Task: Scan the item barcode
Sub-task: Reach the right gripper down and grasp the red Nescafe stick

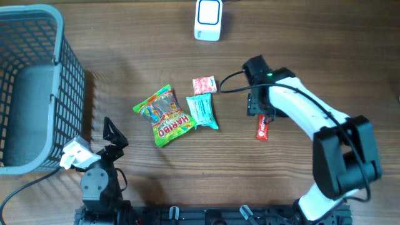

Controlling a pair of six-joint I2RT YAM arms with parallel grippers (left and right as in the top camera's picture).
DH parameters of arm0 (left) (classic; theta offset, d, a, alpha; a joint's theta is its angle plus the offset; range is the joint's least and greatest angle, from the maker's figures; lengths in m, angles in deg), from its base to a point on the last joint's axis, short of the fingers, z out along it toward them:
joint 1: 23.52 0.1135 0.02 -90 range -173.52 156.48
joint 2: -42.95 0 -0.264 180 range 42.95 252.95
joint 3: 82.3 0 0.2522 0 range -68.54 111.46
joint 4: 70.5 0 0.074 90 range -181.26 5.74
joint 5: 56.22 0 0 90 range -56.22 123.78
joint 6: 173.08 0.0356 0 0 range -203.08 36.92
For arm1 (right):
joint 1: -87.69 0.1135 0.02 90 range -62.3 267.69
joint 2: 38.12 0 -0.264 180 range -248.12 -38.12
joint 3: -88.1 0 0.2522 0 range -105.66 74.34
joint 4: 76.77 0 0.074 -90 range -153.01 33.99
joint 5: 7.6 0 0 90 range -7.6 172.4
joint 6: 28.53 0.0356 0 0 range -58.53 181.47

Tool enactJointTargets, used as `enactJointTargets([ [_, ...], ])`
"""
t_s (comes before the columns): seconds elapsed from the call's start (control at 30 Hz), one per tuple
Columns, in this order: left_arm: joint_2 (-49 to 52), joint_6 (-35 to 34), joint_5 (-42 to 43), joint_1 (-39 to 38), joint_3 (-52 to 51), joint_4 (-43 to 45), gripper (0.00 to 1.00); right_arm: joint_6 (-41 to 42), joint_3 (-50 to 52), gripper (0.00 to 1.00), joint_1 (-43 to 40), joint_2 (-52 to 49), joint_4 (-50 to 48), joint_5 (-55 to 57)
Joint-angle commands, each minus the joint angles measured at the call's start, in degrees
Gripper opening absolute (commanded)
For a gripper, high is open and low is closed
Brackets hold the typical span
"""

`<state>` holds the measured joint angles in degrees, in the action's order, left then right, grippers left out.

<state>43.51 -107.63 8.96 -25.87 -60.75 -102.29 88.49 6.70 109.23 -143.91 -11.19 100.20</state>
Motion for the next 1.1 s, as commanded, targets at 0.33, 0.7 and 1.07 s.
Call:
enactJointTargets([
  [0.33,-0.2,0.5,-0.7,0.2,-0.3,0.1,1.0,4.9,7.1,0.45,0.3,-11.5,-6.0,-0.7],
  [0.7,-0.2,0.5,-0.7,0.2,-0.3,0.1,1.0,7.7,10.1,0.39,0.2,-13.8,-9.4,-12.2],
  [1.07,-0.2,0.5,-0.7,0.2,-0.3,0.1,1.0,-1.2,10.2,0.05,0.2,-13.6,-13.2,-40.9],
])
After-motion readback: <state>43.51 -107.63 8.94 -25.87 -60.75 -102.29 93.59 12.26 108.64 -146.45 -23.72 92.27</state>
